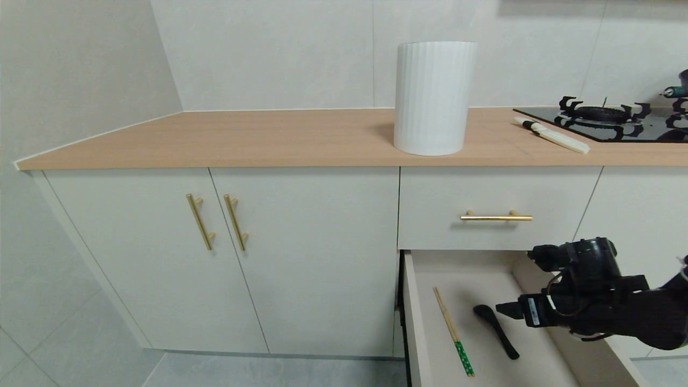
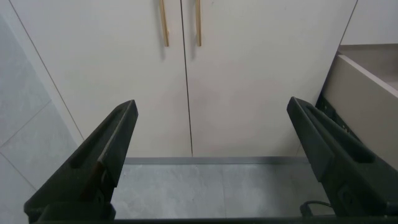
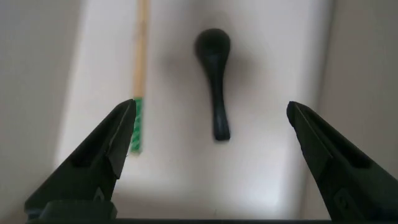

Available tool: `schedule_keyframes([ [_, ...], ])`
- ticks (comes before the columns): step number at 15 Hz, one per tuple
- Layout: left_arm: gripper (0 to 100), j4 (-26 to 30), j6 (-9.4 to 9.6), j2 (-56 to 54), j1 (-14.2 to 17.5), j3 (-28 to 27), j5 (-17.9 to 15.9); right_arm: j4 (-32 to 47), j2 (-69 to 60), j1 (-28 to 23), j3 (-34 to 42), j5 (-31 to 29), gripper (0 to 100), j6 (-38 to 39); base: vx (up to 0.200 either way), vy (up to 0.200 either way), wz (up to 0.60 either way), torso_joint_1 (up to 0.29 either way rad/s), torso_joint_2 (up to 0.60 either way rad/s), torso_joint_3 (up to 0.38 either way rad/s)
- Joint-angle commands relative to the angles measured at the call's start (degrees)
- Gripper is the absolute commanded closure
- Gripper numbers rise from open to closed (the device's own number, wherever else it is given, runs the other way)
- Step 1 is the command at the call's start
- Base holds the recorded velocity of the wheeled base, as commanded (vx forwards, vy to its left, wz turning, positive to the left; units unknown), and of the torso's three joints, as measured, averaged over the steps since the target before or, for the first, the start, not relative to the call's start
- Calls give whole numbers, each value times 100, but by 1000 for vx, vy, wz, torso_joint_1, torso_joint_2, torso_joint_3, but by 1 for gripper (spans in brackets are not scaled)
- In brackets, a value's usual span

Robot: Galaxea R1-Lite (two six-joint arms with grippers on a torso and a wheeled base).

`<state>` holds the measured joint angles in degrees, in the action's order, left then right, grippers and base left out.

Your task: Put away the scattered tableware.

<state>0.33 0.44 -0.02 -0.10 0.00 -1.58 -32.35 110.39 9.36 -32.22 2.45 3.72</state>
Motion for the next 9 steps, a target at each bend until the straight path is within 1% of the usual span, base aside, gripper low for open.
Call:
schedule_keyframes([
  [1,0,2,0,2,1,0,0,256,-1125,13,418,203,0,-3,0,0,0,0,0,0],
  [2,0,2,0,2,1,0,0,511,-1379,22,401,291,0,-3,0,0,0,0,0,0],
  [3,0,2,0,2,1,0,0,511,-1379,22,401,291,0,-3,0,0,0,0,0,0],
  [5,0,2,0,2,1,0,0,1803,-2311,206,119,827,0,-29,0,0,0,0,0,0],
  [6,0,2,0,2,1,0,0,2075,-2487,294,67,889,0,-38,0,0,0,0,0,0],
  [9,0,2,-9,2,1,0,0,2444,-2733,452,102,889,0,-293,0,0,0,0,0,0],
])
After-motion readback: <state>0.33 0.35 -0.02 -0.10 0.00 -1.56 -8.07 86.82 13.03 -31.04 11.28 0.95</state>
